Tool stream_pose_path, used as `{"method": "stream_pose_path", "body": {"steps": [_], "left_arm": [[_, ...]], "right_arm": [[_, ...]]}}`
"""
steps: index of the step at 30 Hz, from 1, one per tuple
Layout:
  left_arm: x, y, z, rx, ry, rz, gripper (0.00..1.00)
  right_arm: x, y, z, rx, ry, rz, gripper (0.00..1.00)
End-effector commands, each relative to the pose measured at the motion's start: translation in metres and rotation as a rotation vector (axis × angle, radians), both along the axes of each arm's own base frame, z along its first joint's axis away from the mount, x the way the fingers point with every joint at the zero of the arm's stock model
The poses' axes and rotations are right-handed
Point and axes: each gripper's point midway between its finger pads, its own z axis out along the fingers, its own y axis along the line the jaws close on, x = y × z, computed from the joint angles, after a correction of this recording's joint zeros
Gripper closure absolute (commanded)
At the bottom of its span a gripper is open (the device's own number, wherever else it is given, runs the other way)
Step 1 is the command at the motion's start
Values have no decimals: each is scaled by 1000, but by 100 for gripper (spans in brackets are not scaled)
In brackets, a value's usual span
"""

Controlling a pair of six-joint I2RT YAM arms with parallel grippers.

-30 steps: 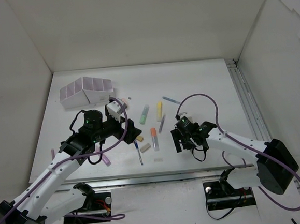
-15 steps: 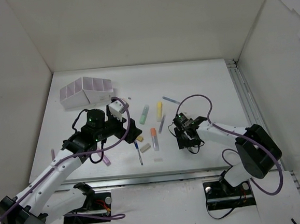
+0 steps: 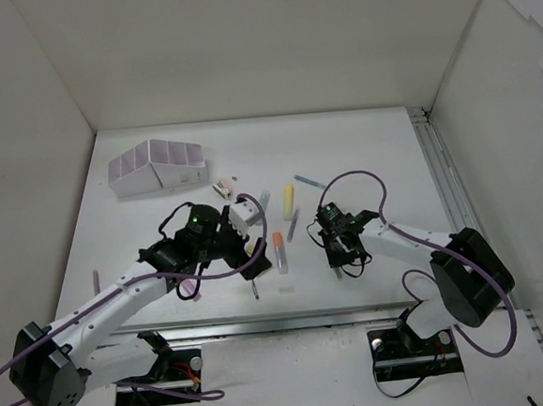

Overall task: Sort the stationery into containers
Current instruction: Pick up the pen from the center of the board, then close the pen cap on the pen.

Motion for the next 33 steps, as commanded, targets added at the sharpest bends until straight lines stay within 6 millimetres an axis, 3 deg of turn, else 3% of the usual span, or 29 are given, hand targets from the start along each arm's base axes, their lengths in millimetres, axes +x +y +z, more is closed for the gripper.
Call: {"method": "stream_pose_path", "body": {"steps": [1,4,11,17,33], "left_arm": [[-20,-20,-22,71,8,-151,4],[-40,-34,-52,190,35,-266,8],[-51,-62,-97,373,67,-317,16],[-47,-70,-108,463,-9,-278,24],[-38,-78,-129,498,4,-248,39]], "right_arm": [[14,-2,34,32,-118,10,100],[20,3,64,107,-207,26,100],[19,-7,108,209,-328,15,100],[18,-7,110,232,-326,17,100],[18,-4,112,260,-316,25,100]]}}
